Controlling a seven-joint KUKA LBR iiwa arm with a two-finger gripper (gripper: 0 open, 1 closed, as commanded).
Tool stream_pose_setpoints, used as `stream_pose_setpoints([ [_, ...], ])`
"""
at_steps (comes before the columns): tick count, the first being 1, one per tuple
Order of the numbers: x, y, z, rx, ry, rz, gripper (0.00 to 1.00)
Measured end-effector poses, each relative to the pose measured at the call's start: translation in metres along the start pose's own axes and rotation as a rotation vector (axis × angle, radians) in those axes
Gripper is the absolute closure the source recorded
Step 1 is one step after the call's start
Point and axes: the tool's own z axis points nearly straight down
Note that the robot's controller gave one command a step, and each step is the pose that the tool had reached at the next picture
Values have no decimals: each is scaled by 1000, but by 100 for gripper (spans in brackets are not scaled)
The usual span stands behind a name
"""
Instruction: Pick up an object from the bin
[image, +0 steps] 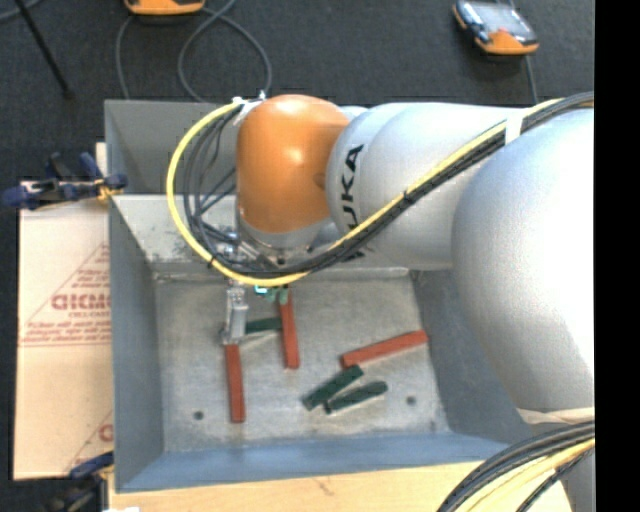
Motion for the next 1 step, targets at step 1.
stream_pose_setpoints([
  [1, 14, -48, 19, 3, -6, -634, 0],
])
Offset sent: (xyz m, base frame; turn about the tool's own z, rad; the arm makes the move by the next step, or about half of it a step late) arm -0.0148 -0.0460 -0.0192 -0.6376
